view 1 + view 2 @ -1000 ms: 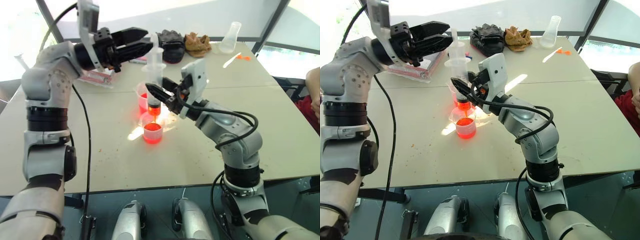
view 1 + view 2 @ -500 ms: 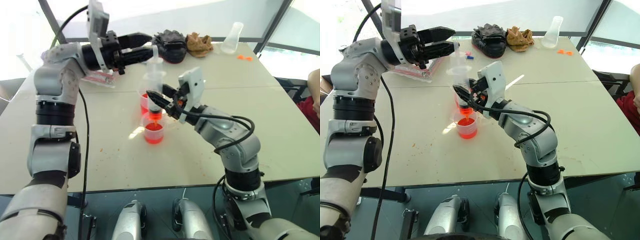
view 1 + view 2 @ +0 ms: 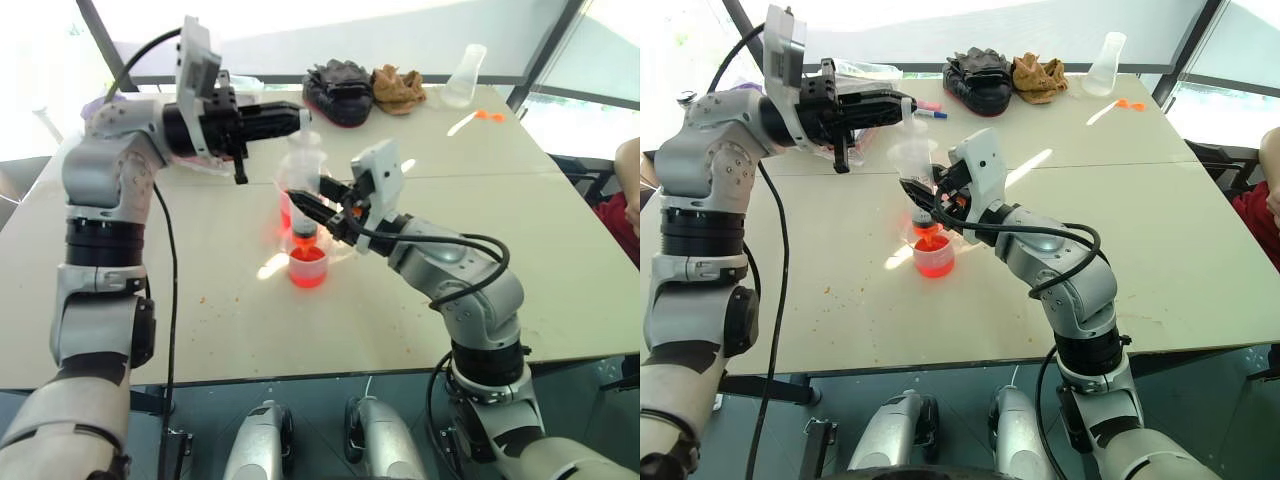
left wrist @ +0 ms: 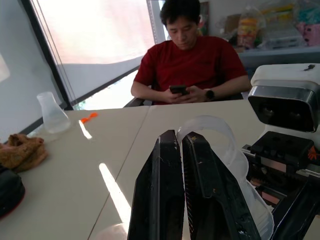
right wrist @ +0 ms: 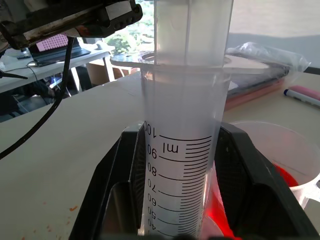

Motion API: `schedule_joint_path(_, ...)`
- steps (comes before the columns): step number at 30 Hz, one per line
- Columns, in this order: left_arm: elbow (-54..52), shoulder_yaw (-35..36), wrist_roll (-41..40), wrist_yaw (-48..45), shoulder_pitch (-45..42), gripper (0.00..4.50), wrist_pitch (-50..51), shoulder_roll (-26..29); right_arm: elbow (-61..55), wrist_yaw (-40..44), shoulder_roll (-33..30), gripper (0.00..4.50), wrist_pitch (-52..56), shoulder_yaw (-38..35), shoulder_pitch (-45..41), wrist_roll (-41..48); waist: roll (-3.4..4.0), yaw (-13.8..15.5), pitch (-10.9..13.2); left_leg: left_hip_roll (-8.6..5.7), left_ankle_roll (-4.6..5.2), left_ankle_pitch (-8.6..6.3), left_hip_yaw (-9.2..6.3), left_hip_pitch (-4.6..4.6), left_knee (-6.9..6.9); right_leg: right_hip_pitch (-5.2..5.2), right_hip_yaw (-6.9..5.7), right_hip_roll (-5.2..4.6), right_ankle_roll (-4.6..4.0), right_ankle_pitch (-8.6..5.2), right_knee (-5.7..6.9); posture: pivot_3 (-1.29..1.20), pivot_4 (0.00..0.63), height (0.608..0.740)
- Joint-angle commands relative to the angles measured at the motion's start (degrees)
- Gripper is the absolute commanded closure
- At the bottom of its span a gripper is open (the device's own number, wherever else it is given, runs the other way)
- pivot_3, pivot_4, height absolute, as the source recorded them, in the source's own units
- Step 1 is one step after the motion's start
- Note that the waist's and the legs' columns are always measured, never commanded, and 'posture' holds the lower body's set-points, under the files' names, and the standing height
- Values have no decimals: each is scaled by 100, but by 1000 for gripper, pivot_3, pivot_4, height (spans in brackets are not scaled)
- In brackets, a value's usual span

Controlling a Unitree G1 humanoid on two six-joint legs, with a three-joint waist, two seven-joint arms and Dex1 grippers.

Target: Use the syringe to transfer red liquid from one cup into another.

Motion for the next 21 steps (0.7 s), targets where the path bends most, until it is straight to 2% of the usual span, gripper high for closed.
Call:
schedule_joint_path(1, -256, -268, -34, -176, 201, 4484, 168, -43, -599, -148, 57, 3038, -175, -394, -452, 182, 0, -1, 0, 0, 0, 0, 0, 0, 0, 0, 0, 0, 0, 0, 0, 0, 150, 740)
schedule_joint_path(13, -408, -247, 5, -78, 569, 4484, 177, -55, -588, -259, -158, 3038, -53, -602, -749, 392, 0, 3, 0, 0, 0, 0, 0, 0, 0, 0, 0, 0, 0, 0, -1, 0, 150, 740)
schedule_joint_path(17, -290, 20, -159, 207, 382, 4484, 345, -108, -551, -288, -177, 3038, -60, -621, -817, 454, 0, 0, 0, 0, 1, -1, 0, 0, 0, 0, 0, 0, 0, 0, 0, 0, 150, 740)
schedule_joint_path(21, -287, 291, -598, 143, 183, 3366, 987, 95, -517, -298, -163, 3038, -60, -613, -828, 453, -1, -3, 1, 0, 1, -1, 1, 0, 0, 0, 1, 0, 1, -1, -1, 0, 150, 740)
